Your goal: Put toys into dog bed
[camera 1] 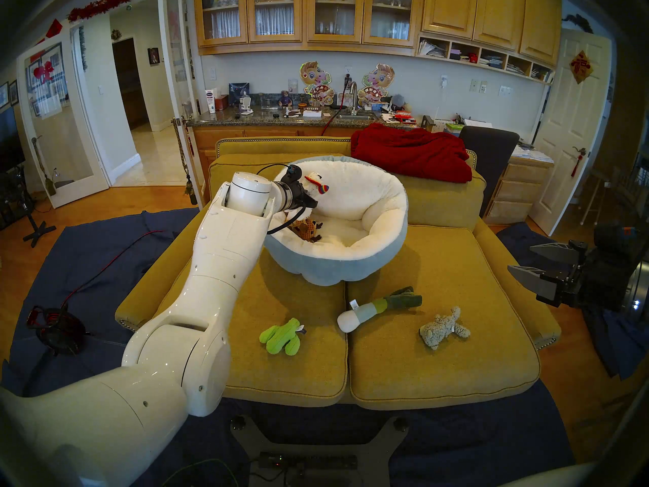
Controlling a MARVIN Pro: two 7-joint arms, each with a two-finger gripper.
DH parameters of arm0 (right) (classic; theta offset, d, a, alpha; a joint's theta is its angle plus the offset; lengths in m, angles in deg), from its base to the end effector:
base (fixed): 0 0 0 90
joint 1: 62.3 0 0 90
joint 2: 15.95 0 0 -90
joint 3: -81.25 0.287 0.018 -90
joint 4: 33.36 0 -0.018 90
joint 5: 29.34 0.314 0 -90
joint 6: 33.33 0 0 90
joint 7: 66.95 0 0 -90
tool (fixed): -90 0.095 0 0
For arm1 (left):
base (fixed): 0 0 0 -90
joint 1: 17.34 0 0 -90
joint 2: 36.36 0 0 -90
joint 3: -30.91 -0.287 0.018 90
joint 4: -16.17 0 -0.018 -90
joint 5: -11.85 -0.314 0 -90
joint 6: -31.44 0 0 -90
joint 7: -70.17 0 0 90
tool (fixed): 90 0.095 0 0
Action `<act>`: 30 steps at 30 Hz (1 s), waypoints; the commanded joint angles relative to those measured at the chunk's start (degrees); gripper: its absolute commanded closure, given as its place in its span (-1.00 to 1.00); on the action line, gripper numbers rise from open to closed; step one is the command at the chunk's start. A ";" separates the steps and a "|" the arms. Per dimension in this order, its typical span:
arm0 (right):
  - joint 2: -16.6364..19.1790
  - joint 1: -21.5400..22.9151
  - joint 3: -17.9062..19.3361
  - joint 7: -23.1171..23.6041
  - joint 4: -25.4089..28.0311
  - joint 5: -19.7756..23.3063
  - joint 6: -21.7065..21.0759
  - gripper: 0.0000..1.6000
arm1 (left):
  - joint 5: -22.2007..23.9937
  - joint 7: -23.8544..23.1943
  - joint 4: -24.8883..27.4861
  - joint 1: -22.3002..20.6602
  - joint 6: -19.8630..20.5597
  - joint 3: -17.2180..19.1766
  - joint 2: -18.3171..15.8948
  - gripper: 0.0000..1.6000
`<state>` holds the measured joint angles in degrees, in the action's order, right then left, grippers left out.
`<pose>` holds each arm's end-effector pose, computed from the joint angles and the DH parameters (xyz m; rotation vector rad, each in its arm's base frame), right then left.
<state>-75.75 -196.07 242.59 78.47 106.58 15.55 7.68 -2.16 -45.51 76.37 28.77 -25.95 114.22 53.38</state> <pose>0.1723 -0.1775 -0.0447 -2.3274 -0.6358 -1.5470 0.6004 -0.0630 -0.1749 2.4422 -0.6933 1.6504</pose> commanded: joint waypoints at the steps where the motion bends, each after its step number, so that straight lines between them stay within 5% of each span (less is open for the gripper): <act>1: 0.07 0.17 0.30 -0.08 -0.01 -0.05 0.07 -1.00 | 0.17 0.32 -1.17 -5.85 -1.38 0.61 0.76 1.00; 19: 0.07 0.22 0.25 -0.10 -0.01 -0.07 0.10 -1.00 | 0.47 0.77 -9.19 -10.48 -2.01 1.69 1.33 1.00; 21: 0.07 0.23 0.27 -0.10 -0.01 -0.07 0.10 -1.00 | 0.57 0.70 -10.36 -11.43 -2.01 1.87 1.34 0.29; 22: 0.08 0.23 0.27 -0.11 -0.01 -0.08 0.10 -1.00 | 0.62 0.60 -11.51 -12.66 -1.83 1.91 1.37 -0.45; 23: 0.08 0.23 0.28 -0.11 -0.01 -0.08 0.10 -1.00 | 0.66 0.66 -11.18 -12.11 -2.09 2.01 1.42 -0.83; 24: 0.08 0.24 0.29 -0.11 -0.01 -0.08 0.10 -1.00 | 0.75 0.63 -11.58 -12.44 -2.12 2.11 1.48 -1.00; 30: 0.09 0.26 0.35 -0.12 -0.02 -0.09 0.11 -1.00 | 1.45 0.25 -12.50 -14.32 -2.24 2.78 2.08 -1.00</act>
<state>-75.77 -196.07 242.41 78.46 106.58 15.54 7.68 -1.52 -44.52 63.18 20.84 -27.03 116.35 54.72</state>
